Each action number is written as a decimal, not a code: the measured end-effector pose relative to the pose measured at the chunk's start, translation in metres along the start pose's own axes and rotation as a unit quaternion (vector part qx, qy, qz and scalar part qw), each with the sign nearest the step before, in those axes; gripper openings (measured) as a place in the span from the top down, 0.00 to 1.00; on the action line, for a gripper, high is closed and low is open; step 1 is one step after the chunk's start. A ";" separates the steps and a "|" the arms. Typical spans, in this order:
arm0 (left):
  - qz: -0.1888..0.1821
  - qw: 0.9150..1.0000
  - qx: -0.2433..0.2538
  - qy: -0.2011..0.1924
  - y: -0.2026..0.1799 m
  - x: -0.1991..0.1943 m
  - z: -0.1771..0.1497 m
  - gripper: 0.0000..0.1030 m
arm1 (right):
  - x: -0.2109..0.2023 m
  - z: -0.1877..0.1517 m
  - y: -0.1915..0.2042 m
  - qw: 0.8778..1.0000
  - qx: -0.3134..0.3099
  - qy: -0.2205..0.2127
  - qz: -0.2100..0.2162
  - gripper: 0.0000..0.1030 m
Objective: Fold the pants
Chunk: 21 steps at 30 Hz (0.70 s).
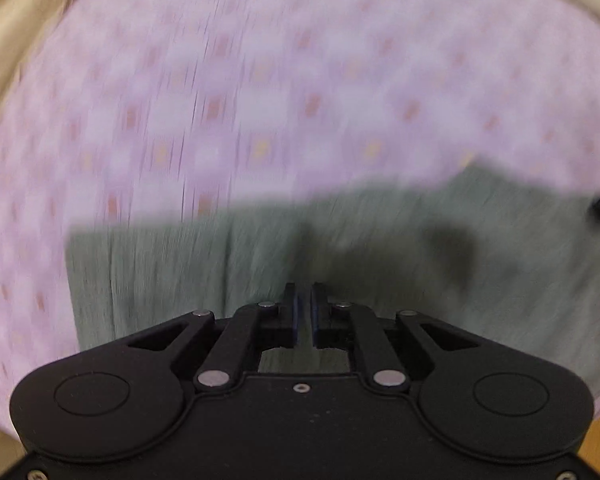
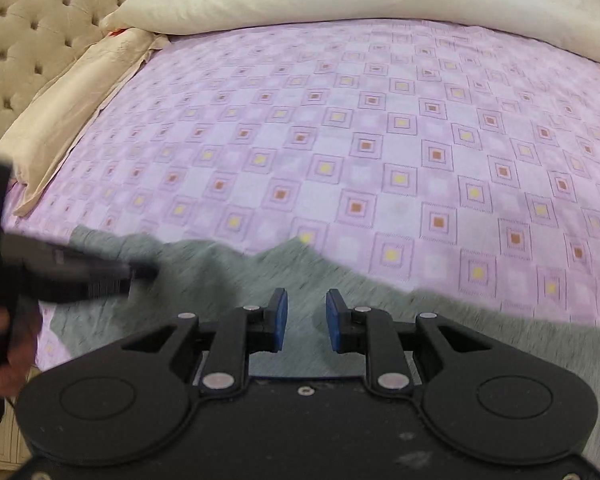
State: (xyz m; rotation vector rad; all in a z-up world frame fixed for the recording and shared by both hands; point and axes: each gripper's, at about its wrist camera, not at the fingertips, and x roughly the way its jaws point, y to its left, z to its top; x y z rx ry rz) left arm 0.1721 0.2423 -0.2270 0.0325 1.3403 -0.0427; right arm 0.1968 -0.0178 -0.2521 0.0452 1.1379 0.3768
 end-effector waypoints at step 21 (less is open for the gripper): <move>-0.001 0.995 -0.099 0.009 0.020 -0.002 -0.036 0.86 | 0.101 0.019 -0.001 0.976 -0.116 0.139 0.122 0.68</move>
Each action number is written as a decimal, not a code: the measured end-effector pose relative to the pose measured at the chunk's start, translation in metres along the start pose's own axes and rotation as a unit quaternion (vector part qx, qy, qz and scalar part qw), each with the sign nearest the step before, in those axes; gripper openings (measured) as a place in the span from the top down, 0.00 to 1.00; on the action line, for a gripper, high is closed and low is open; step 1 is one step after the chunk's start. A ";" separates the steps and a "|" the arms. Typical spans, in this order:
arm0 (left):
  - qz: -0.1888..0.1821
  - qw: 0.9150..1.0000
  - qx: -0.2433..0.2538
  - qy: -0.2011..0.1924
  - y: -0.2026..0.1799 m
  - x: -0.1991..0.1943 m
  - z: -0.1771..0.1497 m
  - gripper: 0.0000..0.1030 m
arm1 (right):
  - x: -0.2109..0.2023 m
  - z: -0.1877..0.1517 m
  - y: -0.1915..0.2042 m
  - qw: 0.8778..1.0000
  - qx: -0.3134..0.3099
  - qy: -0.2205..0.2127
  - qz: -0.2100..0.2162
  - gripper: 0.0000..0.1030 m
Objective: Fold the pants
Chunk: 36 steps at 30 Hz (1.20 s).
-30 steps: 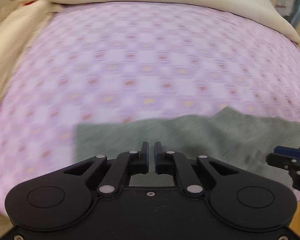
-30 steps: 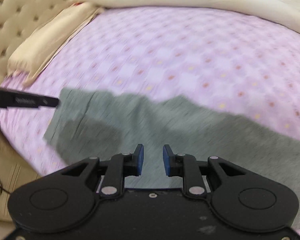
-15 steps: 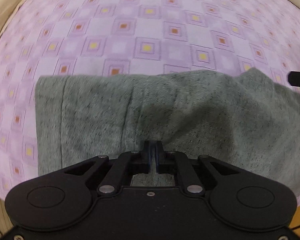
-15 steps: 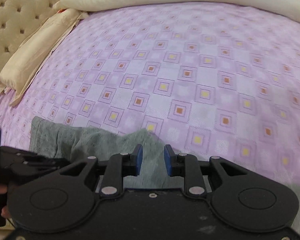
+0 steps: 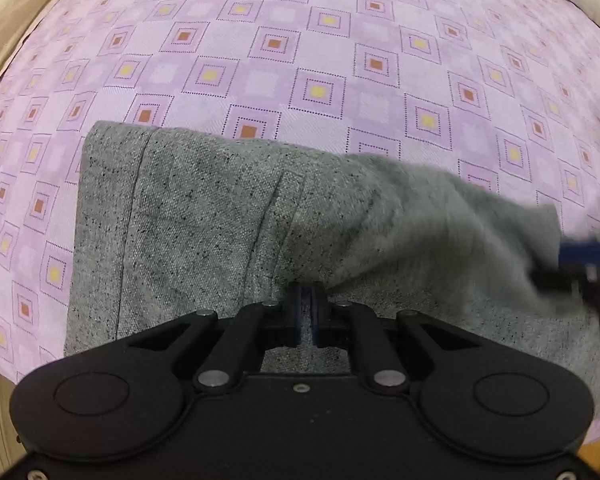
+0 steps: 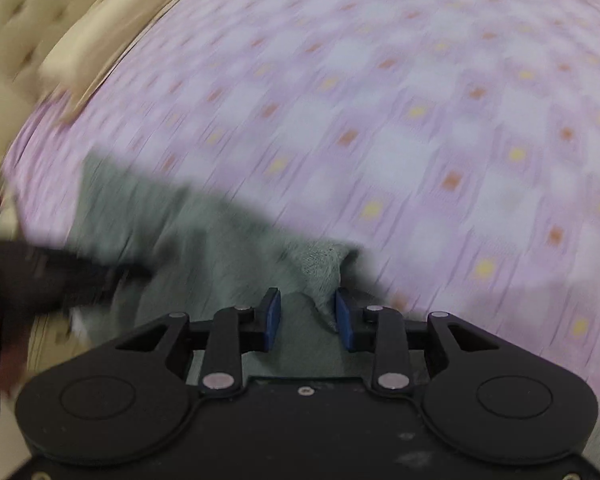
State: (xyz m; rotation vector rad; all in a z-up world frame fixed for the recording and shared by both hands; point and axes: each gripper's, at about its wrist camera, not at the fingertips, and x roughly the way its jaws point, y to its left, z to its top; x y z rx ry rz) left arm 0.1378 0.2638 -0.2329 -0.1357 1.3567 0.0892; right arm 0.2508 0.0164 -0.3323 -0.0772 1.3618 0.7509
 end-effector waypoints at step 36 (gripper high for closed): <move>0.064 0.997 0.002 -0.033 0.018 -0.003 0.046 0.89 | 0.022 0.084 -0.048 0.992 0.105 -0.064 -0.016 0.97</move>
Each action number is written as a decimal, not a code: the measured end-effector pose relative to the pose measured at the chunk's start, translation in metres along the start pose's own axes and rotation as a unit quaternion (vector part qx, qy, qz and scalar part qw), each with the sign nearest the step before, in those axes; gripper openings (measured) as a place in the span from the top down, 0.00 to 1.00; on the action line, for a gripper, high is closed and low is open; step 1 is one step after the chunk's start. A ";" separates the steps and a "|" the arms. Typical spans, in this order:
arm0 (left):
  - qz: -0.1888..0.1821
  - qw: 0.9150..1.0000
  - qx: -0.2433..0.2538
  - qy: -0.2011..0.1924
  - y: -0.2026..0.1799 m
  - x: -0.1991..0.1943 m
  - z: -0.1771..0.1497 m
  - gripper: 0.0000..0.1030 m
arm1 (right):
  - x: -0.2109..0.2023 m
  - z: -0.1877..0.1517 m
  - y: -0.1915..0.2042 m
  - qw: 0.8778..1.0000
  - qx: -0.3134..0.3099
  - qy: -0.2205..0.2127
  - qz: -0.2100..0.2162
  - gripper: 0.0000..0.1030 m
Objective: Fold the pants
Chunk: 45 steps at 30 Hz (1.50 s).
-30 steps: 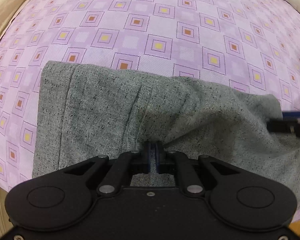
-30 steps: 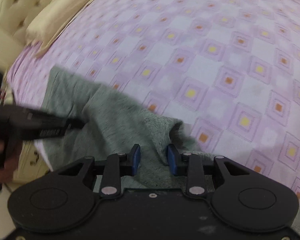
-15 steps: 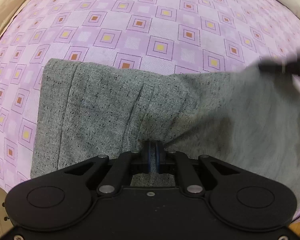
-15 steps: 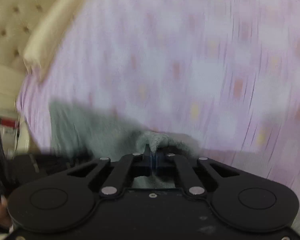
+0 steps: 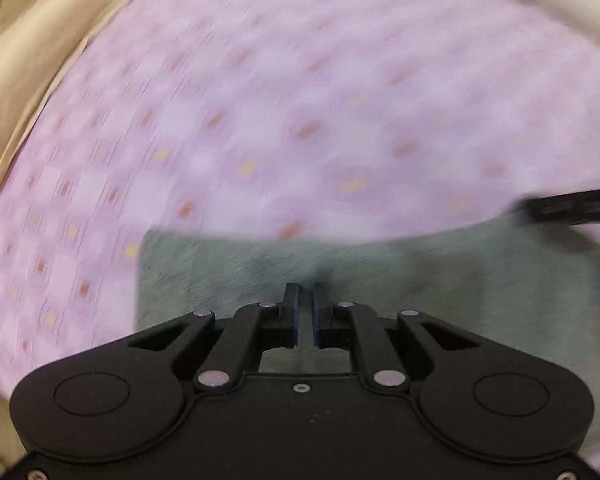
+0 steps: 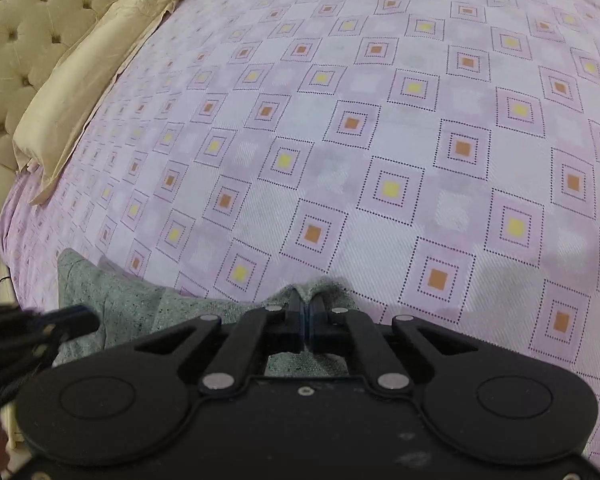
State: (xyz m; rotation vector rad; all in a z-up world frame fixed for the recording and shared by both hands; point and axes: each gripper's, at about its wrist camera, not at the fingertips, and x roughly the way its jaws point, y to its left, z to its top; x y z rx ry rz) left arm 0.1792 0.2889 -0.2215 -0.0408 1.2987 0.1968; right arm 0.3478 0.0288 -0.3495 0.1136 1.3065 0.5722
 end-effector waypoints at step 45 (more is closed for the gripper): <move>-0.118 0.976 0.178 0.037 -0.173 0.005 0.030 0.88 | -0.086 -0.155 -0.061 0.991 0.013 -0.036 -0.131 0.72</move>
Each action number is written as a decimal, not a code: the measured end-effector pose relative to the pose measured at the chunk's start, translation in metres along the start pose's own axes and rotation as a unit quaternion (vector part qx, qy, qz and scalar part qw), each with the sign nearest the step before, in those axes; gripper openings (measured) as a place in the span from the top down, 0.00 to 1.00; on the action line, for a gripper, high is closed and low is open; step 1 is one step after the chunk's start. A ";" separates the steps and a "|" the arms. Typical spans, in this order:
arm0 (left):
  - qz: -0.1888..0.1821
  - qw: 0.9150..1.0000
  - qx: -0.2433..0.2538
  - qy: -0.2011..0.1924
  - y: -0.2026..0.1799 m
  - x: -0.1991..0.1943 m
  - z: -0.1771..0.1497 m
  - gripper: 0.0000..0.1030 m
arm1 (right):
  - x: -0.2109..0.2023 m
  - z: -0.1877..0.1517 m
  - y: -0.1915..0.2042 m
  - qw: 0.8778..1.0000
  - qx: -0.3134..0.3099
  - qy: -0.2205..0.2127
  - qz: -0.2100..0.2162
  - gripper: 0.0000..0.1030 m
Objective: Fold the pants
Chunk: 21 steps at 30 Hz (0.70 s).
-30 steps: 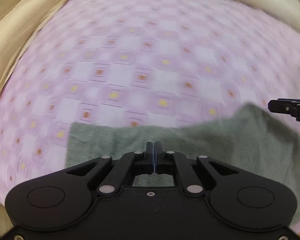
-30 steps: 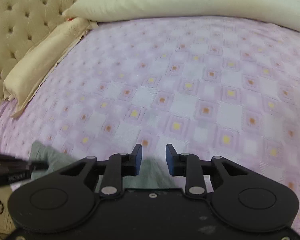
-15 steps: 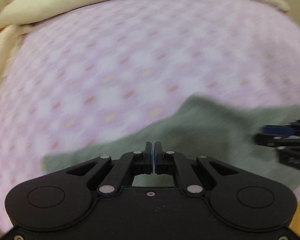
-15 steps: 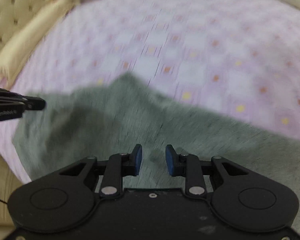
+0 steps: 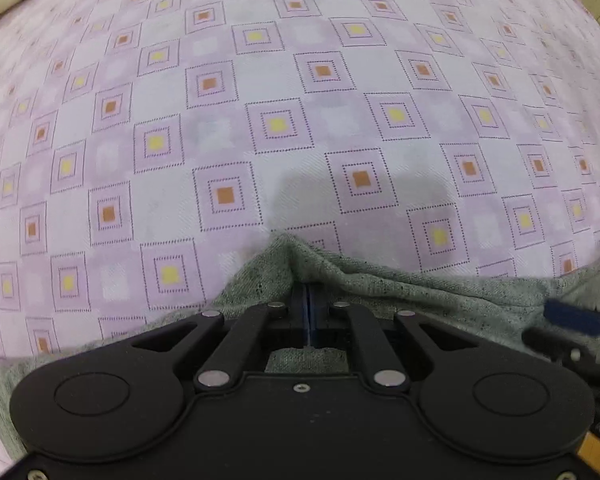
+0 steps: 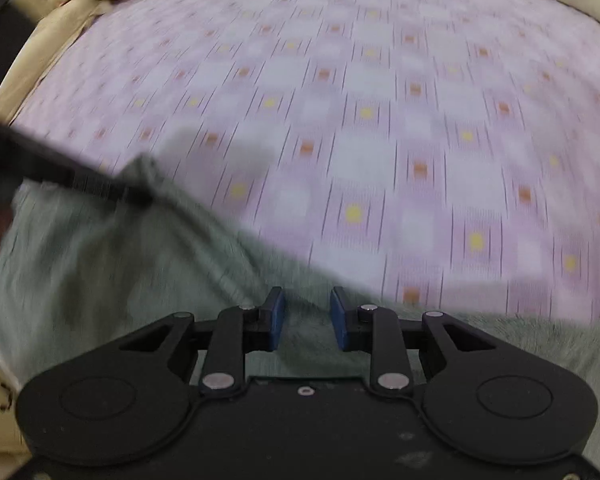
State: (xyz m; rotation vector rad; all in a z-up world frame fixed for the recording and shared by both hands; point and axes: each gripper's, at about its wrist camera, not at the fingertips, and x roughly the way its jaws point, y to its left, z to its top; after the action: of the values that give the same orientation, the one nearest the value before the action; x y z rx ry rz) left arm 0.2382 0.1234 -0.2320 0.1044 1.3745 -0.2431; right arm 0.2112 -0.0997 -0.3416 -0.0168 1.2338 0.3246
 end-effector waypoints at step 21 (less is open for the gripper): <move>0.013 0.999 -0.040 -0.012 0.010 0.009 0.017 0.89 | 0.002 0.034 0.024 0.993 -0.050 -0.010 0.102 0.76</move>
State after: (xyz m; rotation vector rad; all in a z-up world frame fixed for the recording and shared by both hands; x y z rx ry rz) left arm 0.2586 0.1286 -0.2378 0.0529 1.3567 -0.1677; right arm 0.2373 -0.0695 -0.3279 0.0257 1.2016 0.5636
